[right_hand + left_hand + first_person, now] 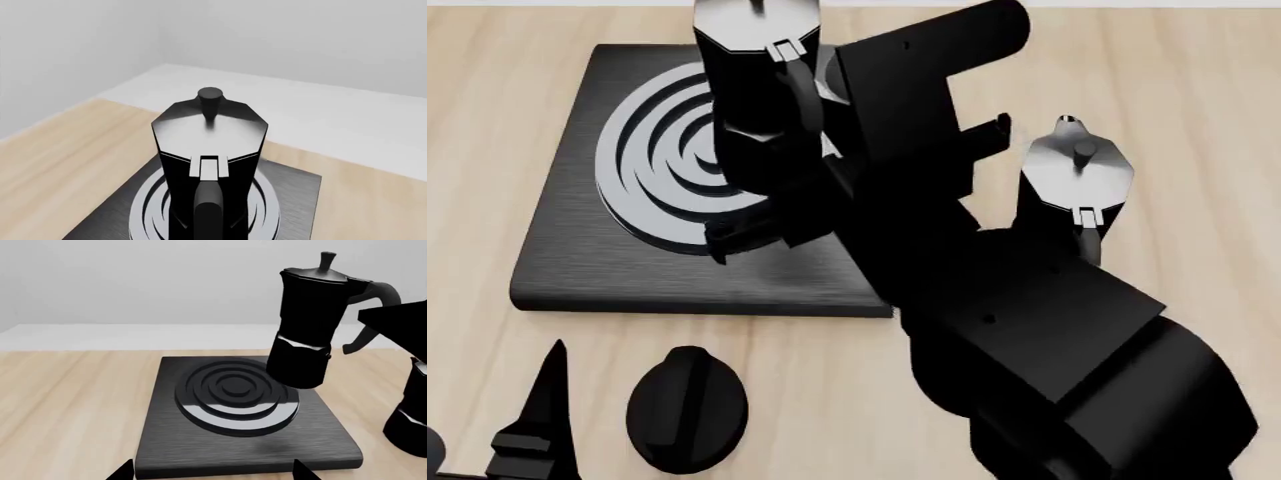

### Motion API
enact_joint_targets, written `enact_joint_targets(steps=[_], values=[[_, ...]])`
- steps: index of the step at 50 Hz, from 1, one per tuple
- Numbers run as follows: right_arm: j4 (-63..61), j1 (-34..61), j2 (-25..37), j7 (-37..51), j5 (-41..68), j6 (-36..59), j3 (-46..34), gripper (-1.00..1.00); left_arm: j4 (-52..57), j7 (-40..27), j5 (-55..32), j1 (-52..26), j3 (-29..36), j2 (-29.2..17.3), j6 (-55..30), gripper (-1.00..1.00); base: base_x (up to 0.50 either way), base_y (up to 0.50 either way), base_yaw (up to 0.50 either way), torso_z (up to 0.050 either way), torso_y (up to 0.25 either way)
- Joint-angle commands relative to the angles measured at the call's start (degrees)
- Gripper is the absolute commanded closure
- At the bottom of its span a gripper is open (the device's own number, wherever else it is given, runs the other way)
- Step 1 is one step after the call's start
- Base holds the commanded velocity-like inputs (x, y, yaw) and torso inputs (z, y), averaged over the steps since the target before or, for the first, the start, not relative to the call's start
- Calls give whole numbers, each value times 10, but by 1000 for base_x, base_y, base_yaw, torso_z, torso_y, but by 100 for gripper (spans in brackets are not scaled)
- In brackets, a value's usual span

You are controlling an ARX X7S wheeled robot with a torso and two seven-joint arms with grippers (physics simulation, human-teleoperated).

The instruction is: Put the right moka pot on the stove.

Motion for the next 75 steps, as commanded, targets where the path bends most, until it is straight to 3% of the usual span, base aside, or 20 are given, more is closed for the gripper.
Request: enact_joint_targets(steps=[1, 57, 75], values=[[63, 19, -30, -33, -50, -54, -14, 100, -1, 2, 3, 2, 3, -1, 5, -100, 0, 0, 0, 0, 0], [439, 82, -168, -174, -162, -306, -83, 100, 5, 8, 12, 4, 16, -13, 19, -100, 0, 0, 0, 0, 1], [563, 108, -191, -197, -126, -403, -145, 100, 5, 6, 11, 2, 18, -15, 20, -100, 0, 0, 0, 0, 1]])
